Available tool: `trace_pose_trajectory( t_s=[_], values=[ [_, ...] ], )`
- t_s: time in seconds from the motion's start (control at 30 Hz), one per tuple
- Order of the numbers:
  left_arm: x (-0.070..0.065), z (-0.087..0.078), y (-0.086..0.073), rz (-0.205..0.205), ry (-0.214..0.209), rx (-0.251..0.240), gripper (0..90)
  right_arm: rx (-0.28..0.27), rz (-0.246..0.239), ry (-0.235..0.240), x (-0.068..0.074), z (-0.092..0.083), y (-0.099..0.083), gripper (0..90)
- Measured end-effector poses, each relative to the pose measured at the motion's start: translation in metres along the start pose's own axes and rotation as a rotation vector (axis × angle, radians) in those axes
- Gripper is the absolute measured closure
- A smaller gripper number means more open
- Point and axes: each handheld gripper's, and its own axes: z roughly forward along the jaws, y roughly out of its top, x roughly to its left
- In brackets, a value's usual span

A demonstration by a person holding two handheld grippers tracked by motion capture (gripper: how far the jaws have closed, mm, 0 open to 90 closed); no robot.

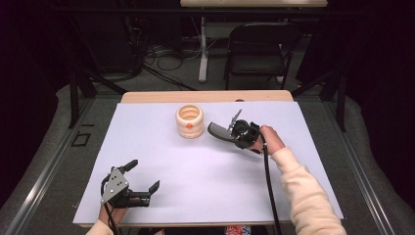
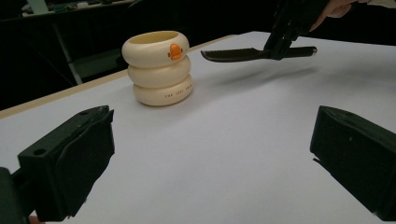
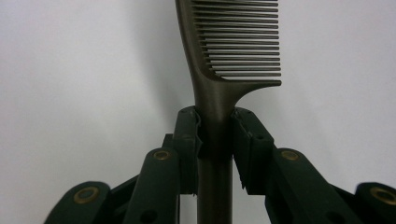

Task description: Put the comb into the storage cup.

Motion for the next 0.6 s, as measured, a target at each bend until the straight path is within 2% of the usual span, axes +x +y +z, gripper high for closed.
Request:
trace_pose_trajectory(
  t_s=[0.03, 0.3, 0.6],
  values=[
    [0.0, 0.0, 0.0, -0.002, 0.0, 0.0, 0.1, -0.012, 0.022, 0.002, 0.0, -0.001, -0.002, 72.3],
    [0.0, 0.0, 0.0, 0.0, 0.001, 0.001, 0.0, -0.064, 0.076, -0.009, -0.002, -0.008, -0.013, 72.3],
    [0.0, 0.001, 0.0, 0.0, -0.001, 0.003, 0.0, -0.116, 0.111, -0.02, -0.004, -0.016, -0.019, 72.3]
  ],
)
